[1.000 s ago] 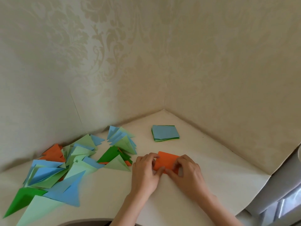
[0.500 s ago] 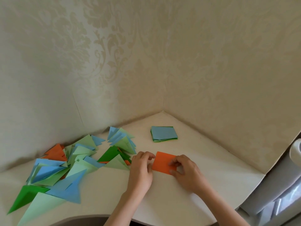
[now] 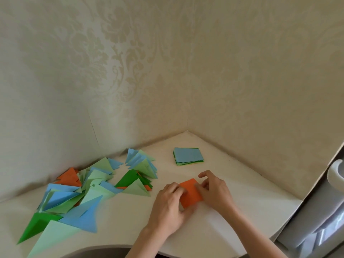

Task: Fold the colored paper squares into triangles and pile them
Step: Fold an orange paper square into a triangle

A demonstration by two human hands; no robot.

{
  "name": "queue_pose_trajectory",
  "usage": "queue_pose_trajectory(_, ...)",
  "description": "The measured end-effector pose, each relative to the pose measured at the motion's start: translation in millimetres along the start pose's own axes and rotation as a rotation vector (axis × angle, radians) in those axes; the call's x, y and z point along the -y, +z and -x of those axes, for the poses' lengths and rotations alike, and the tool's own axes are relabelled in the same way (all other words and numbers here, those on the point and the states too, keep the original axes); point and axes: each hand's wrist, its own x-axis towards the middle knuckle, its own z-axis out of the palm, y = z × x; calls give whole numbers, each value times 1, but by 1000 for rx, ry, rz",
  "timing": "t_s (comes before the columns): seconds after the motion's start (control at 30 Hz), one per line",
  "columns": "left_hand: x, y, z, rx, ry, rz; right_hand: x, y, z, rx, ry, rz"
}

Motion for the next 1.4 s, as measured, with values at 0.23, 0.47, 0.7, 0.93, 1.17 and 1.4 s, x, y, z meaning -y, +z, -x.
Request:
queue_pose_trajectory(0.23,13,-5,-2,17,15,-44,7,2,19,10,-29,-106)
queue_pose_trajectory(0.47,17,-15,3,107,19,64,5,-8,15,67,2,-129)
queue_pose_trajectory(0.7,18,-11,1,32,-26,82,0,-8,17,5,-125,8)
queue_pose_trajectory(0.93,28,-6,1,-60,-151,107,-8,5,12,7,-257,97)
queue_pose_trajectory(1.17,20,-2,-3,-128,-272,141,-4,15,7,-53,-181,86)
queue_pose_trajectory(1.4,17,12,-12,-200,-258,88,-1,26,5,-137,-118,162)
